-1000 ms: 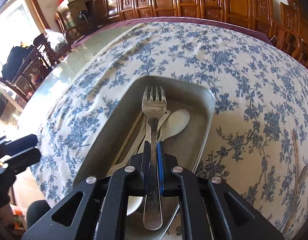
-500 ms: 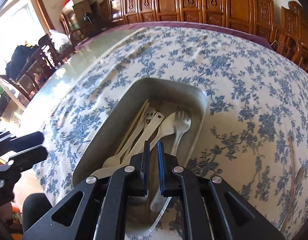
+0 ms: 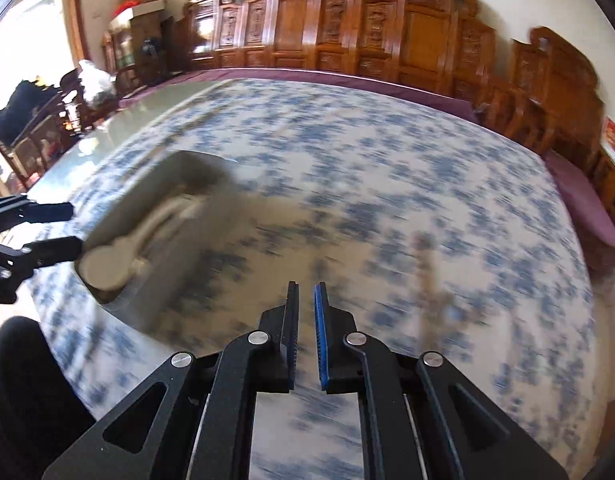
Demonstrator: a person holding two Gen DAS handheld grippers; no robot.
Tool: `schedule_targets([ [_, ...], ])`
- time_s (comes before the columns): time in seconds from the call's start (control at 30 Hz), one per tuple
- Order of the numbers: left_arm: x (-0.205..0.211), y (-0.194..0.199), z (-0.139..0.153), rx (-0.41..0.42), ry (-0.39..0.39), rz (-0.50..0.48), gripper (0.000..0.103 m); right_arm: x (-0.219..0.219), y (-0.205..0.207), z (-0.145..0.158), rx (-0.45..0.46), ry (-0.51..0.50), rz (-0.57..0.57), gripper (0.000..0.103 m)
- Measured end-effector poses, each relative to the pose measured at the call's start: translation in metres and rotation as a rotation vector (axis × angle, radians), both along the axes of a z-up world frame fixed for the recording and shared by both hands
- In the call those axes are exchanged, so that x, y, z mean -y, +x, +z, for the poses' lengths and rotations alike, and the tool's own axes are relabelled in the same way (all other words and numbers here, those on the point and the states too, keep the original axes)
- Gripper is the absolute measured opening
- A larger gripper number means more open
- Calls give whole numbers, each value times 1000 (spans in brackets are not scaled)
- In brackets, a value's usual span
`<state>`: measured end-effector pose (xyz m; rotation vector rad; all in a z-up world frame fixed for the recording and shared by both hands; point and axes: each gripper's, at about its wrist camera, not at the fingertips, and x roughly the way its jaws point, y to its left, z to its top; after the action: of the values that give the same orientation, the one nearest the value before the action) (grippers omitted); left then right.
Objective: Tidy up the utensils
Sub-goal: 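Move the left gripper toward the metal spoon and chopstick on the cloth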
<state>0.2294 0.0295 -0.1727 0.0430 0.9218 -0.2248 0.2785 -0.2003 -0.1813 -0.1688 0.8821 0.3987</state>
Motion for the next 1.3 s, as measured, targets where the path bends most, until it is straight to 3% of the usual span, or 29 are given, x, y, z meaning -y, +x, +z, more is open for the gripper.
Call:
schedule_targets([
  [0.2,50,9,-8,-16,-29,-44,69,79,0,-10,-2,-10,-107,19],
  [0.47,122,37,-25,-56,-26,-116,69,138,-21,-11,33,7,-200,55],
  [0.8,202,72,-58,-111,1,-151,69,179,-30,-21,28,2,-271,59],
  [1.1,245,95,-77,-150,3,-136,68,205,-26,-26,8,49,-328,59],
  [1.23,254,101,-82,-158,27,-128,49,203,-25,-26,6,55,-321,59],
  [1.3,254,101,-86,-163,33,-134,44,202,-26,-26,5,57,-316,59],
])
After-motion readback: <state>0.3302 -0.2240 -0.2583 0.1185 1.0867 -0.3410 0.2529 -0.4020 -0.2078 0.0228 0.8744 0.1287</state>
